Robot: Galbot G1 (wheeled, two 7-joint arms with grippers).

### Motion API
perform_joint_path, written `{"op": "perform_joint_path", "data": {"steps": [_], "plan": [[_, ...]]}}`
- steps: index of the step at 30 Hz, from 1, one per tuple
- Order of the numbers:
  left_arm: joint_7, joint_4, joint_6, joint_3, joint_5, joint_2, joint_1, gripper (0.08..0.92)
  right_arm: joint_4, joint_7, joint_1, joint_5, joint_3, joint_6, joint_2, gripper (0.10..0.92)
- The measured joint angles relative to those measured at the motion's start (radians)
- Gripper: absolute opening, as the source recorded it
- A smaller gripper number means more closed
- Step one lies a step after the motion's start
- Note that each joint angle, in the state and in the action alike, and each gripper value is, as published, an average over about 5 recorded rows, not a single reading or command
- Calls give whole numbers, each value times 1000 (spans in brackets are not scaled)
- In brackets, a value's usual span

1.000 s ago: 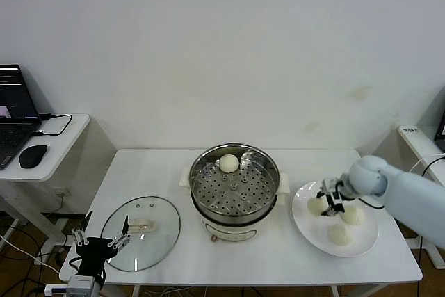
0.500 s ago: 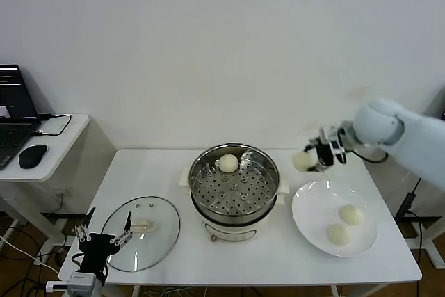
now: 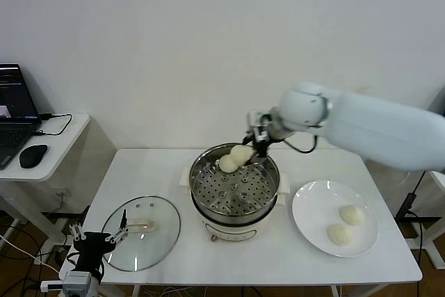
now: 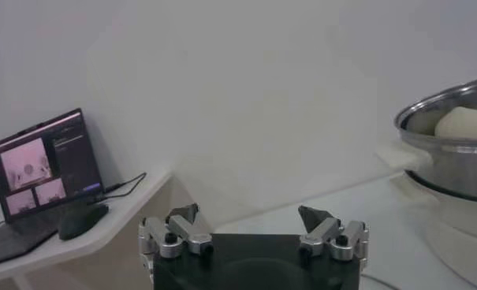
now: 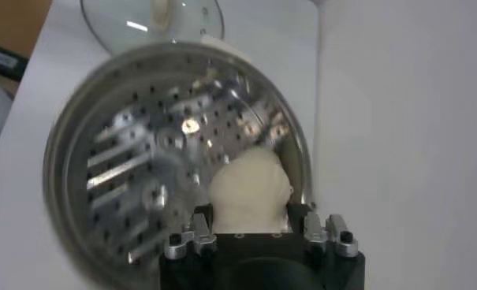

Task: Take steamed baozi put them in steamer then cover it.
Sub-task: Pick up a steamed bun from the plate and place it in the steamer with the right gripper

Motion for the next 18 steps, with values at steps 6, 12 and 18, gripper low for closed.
{"op": "perform_joint_path", "data": {"steps": [6, 12, 18], "plan": [[0, -3, -1, -3, -1, -8, -1, 823, -71, 52, -53, 30, -17, -55, 129, 585], [-1, -2, -3, -11, -5, -9, 2, 823, -146, 82, -104, 38, -32, -87, 226, 585], [-2, -1, -3, -9, -6, -10, 1, 823, -199, 104, -141, 37, -38, -104, 277, 668]]}}
